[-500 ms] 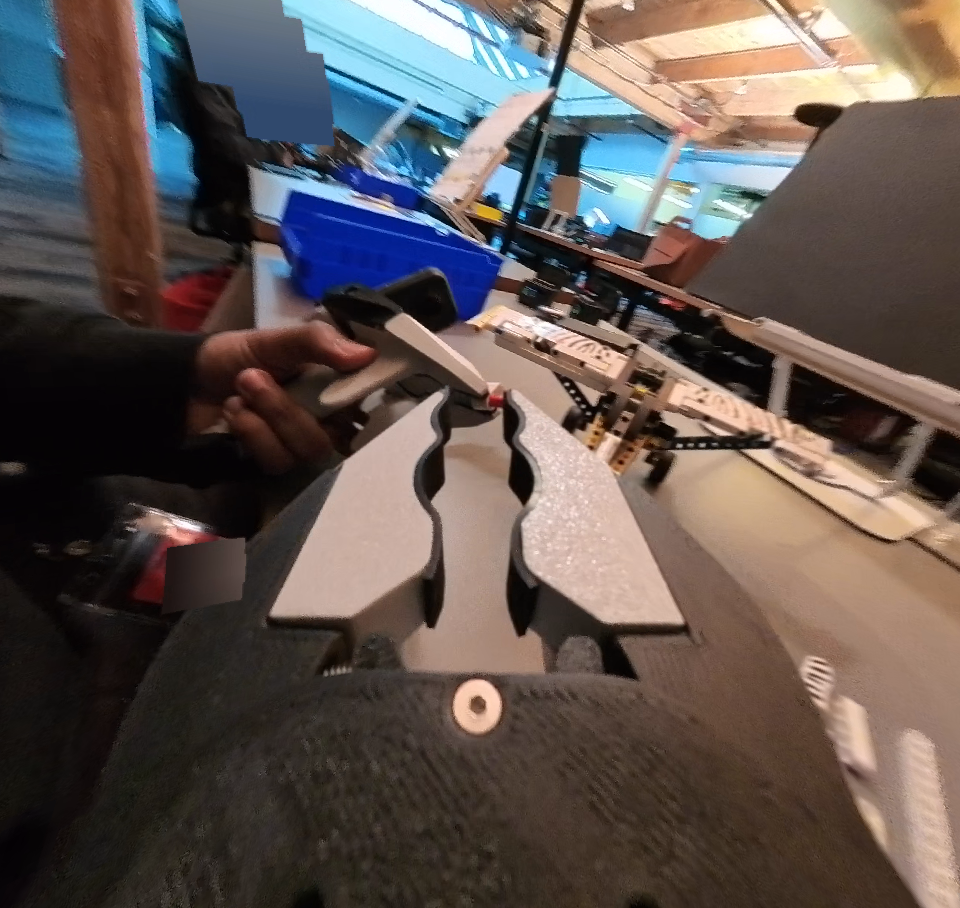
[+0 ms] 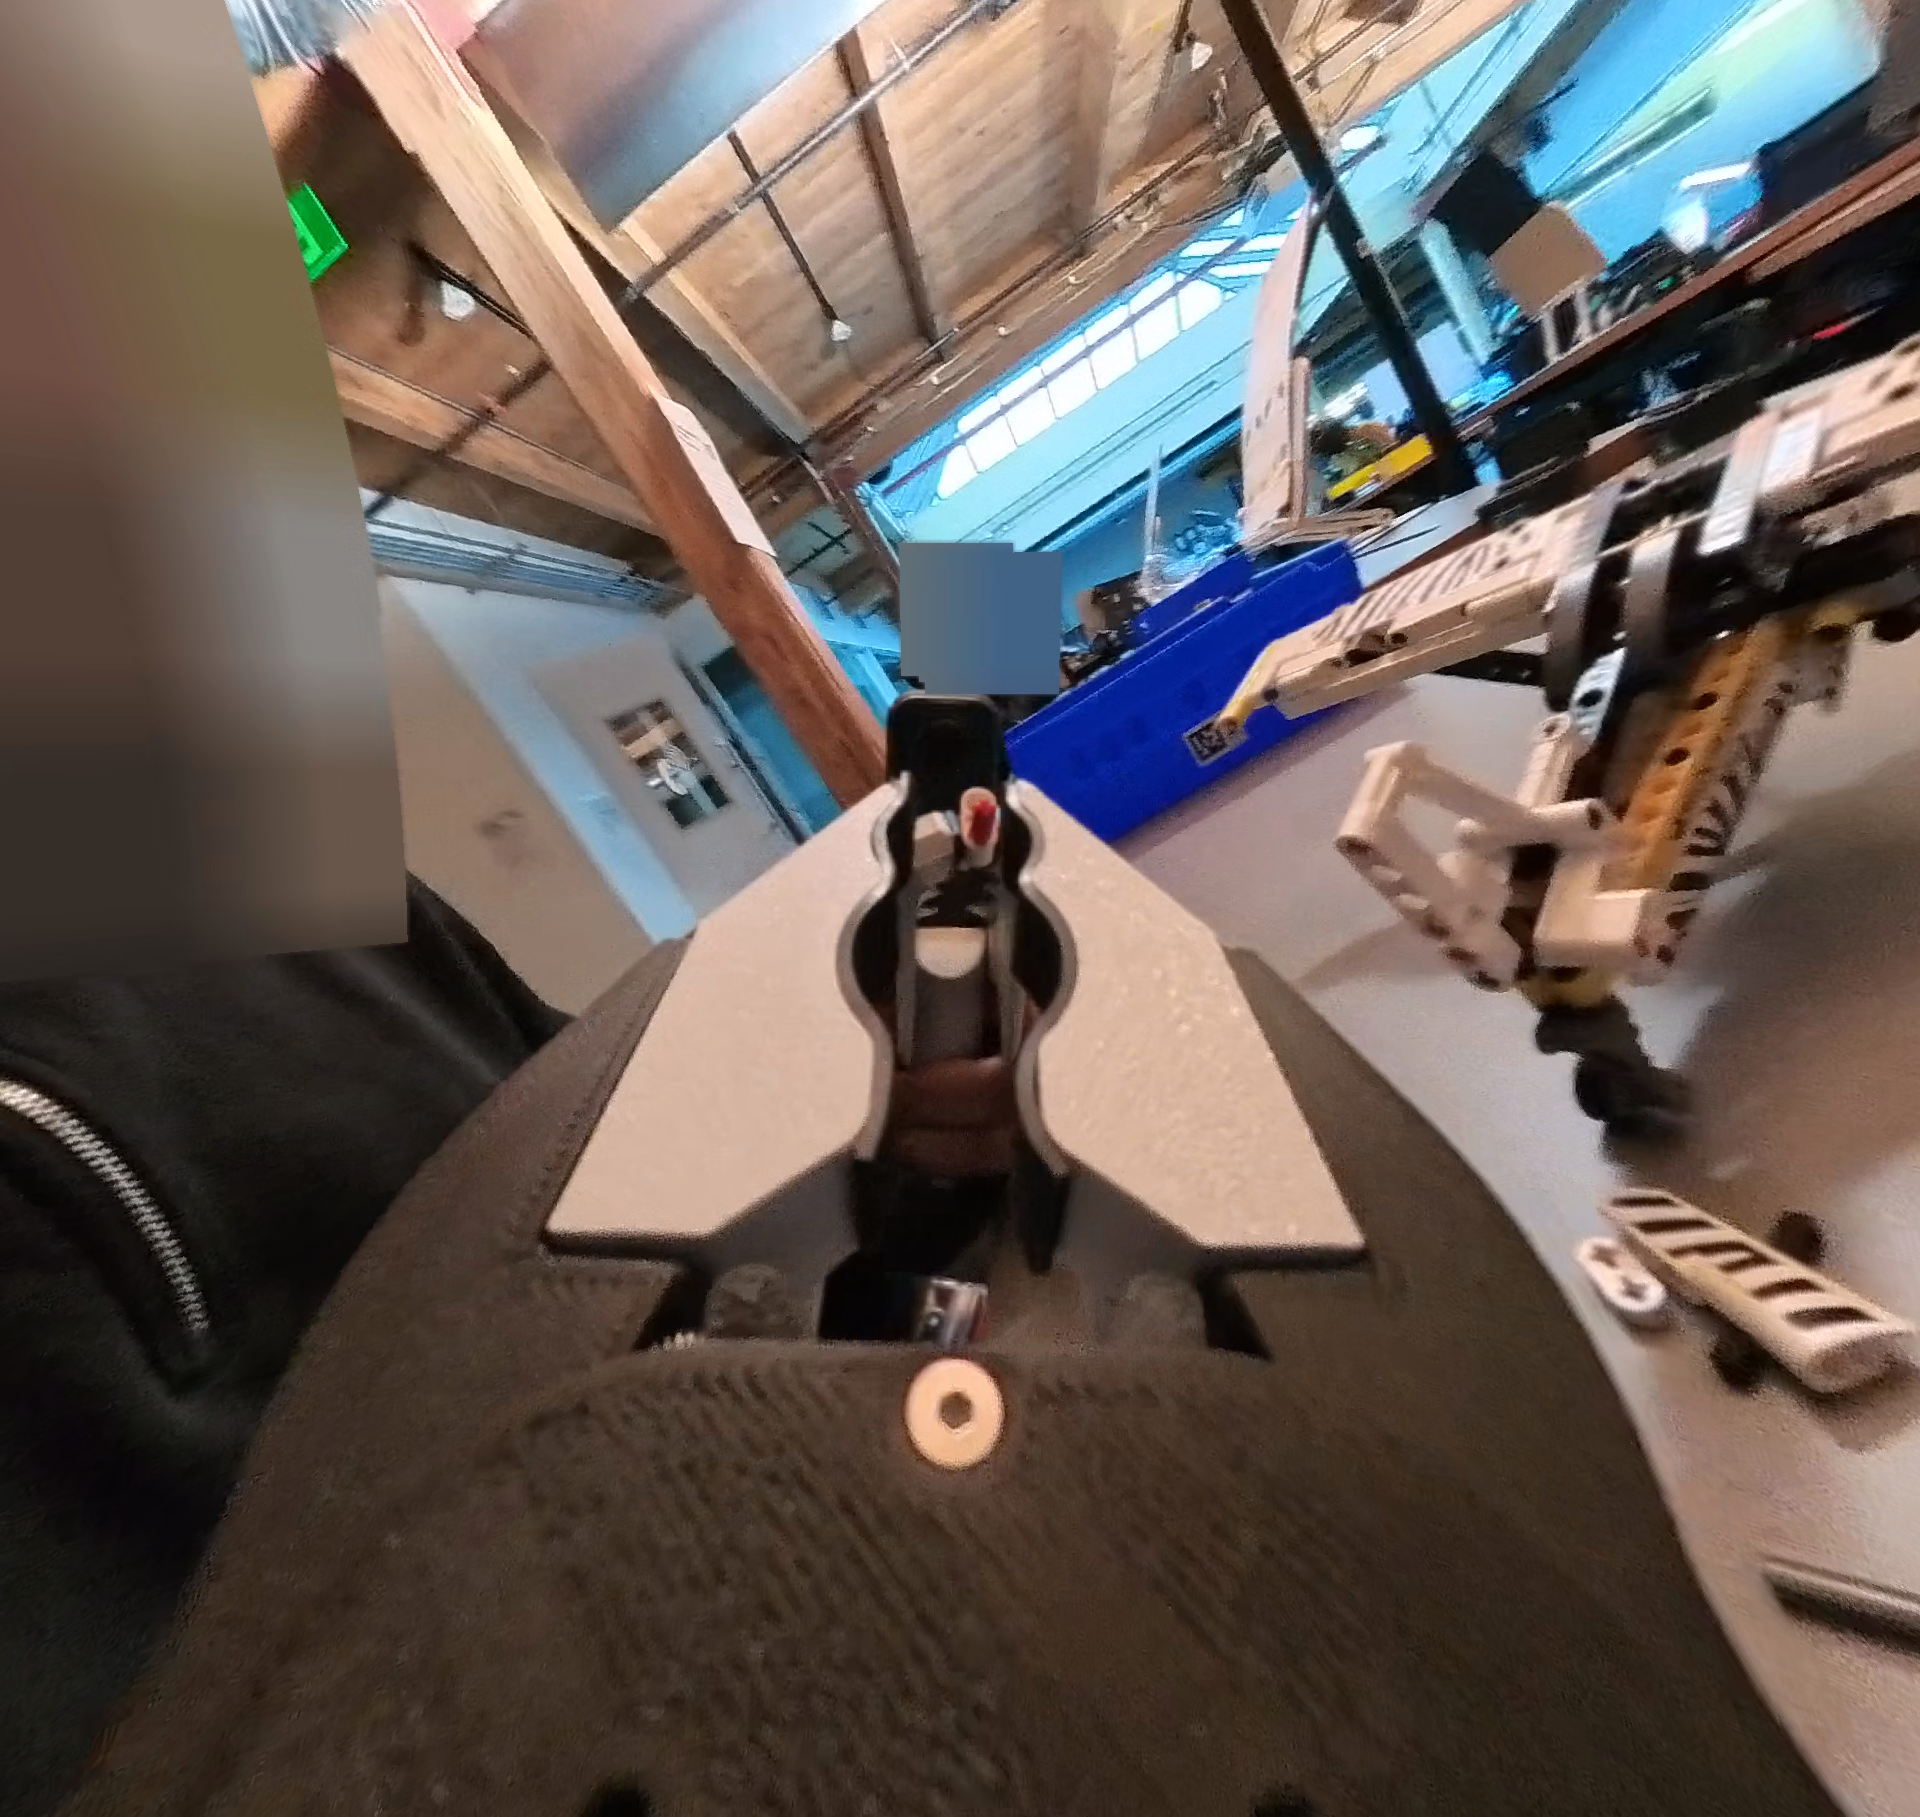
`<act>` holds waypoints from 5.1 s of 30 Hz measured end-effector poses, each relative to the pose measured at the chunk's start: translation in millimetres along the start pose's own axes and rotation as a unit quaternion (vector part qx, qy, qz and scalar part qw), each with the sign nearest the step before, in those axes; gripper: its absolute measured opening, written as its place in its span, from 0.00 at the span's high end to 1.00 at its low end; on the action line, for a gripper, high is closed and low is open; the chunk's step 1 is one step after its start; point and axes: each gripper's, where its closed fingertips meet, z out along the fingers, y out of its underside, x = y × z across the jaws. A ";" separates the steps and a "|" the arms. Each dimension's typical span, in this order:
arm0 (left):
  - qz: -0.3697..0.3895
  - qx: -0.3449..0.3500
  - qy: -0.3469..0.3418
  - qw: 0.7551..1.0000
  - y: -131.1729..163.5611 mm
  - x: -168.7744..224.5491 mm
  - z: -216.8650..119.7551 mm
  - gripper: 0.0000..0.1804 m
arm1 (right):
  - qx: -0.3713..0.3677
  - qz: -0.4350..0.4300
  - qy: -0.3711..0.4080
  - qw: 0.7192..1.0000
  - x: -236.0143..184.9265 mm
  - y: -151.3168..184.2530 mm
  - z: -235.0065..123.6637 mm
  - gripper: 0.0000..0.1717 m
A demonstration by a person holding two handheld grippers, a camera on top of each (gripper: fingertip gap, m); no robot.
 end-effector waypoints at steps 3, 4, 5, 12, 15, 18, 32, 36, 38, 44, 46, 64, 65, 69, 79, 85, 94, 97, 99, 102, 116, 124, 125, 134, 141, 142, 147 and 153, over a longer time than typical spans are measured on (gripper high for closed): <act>0.006 0.015 0.003 1.000 -4.2 1.1 -1.8 0.98 | 0.001 0.012 -0.002 1.000 0.4 2.3 2.7 0.94; 0.006 0.019 0.007 1.000 -5.1 1.9 -2.3 0.98 | 0.000 0.013 0.001 1.000 1.0 3.1 3.6 0.94; 0.006 0.021 0.011 1.000 -5.6 3.0 -2.5 0.98 | 0.000 0.016 0.003 1.000 1.5 3.8 4.4 0.94; 0.012 0.014 0.009 1.000 -3.2 3.1 -1.3 0.98 | 0.010 0.037 0.004 0.999 1.6 8.2 10.8 0.99; 0.008 0.013 0.009 1.000 -3.1 2.2 -1.4 0.98 | 0.011 0.032 0.009 0.999 2.2 8.3 10.6 0.99; -0.008 0.018 0.010 1.000 -5.3 0.1 -2.7 0.98 | 0.029 0.046 0.006 0.998 4.8 3.0 6.6 0.99; -0.057 0.012 0.023 0.998 -6.1 -2.8 -4.1 0.82 | 0.023 0.062 0.010 0.998 8.3 3.7 4.5 0.99; -0.087 0.012 0.024 0.996 -6.8 -6.1 -5.0 0.82 | 0.012 0.049 0.019 0.999 7.9 5.9 5.5 0.99; -0.088 0.012 0.023 0.996 -6.7 -6.6 -5.2 0.85 | 0.007 0.043 0.024 0.999 7.9 7.1 6.4 0.99; -0.081 0.003 0.008 0.997 -3.1 -9.0 -3.4 0.92 | -0.007 0.031 0.036 0.999 8.2 10.9 8.4 1.00; -0.079 0.007 0.012 0.997 -4.2 -7.8 -4.0 0.98 | -0.011 0.029 0.049 0.998 10.9 11.8 8.1 1.00; -0.097 0.047 -0.015 0.994 -19.4 -20.4 -14.2 0.98 | -0.006 -0.117 0.211 0.970 37.2 -35.3 -37.1 0.99; -0.086 0.036 -0.021 0.995 -15.6 -19.7 -11.9 0.98 | -0.043 -0.143 0.250 0.957 47.4 -32.9 -40.5 0.99; -0.058 0.007 -0.033 0.998 -5.9 -18.3 -6.2 0.98 | -0.154 -0.183 0.441 0.865 108.1 -30.7 -101.5 0.99; -0.072 -0.008 -0.032 0.997 -1.6 -20.2 -4.2 0.98 | -0.196 -0.096 0.546 0.809 144.0 -20.5 -147.9 0.92; -0.034 -0.058 -0.069 0.995 14.5 -23.9 4.4 0.98 | -0.116 -0.123 0.501 0.848 126.8 -45.2 -141.1 0.86; -0.010 -0.198 -0.131 0.971 57.4 -42.7 46.5 0.98 | -0.041 -0.184 0.413 0.891 97.1 -63.5 -119.7 0.87; 0.081 -0.260 -0.175 0.946 67.1 -57.9 61.1 0.98 | -0.044 -0.185 0.404 0.895 95.5 -62.3 -117.0 0.87; 0.147 -0.292 -0.201 0.923 70.7 -67.5 68.7 0.98 | -0.045 -0.189 0.400 0.896 94.3 -61.8 -115.7 0.87; 0.203 -0.342 -0.223 0.890 82.6 -78.1 76.8 0.97 | -0.050 -0.193 0.395 0.897 93.2 -60.2 -113.6 0.87; 0.217 -0.351 -0.215 0.885 85.1 -76.8 78.8 0.89 | -0.039 -0.202 0.385 0.900 88.5 -62.6 -113.3 0.88; 0.193 -0.205 -0.215 0.935 29.5 -51.8 15.8 0.93 | -0.038 -0.212 0.380 0.899 85.4 -61.7 -110.3 0.89; 0.190 -0.185 -0.223 0.938 21.4 -53.5 9.4 0.93 | -0.042 -0.214 0.380 0.899 85.3 -60.4 -108.6 0.89; 0.114 -0.105 -0.236 0.959 -6.1 -73.2 0.5 0.73 | -0.104 -0.137 0.353 0.920 97.6 -18.6 -48.2 0.83; 0.142 -0.066 -0.211 0.965 -19.8 -65.4 -2.7 0.71 | -0.142 -0.124 0.294 0.937 82.0 10.8 -5.6 0.93; 0.119 -0.056 -0.205 0.970 -22.0 -67.8 -5.0 0.70 | -0.146 -0.122 0.275 0.942 75.5 15.0 1.5 0.87; 0.054 -0.032 -0.183 0.981 -27.3 -71.6 -12.1 0.66 | -0.194 -0.165 0.250 0.934 68.3 34.4 22.6 0.79; 0.141 -0.055 -0.244 0.958 -22.4 -69.7 -10.3 0.70 | -0.253 -0.260 0.235 0.902 64.0 51.7 35.9 0.86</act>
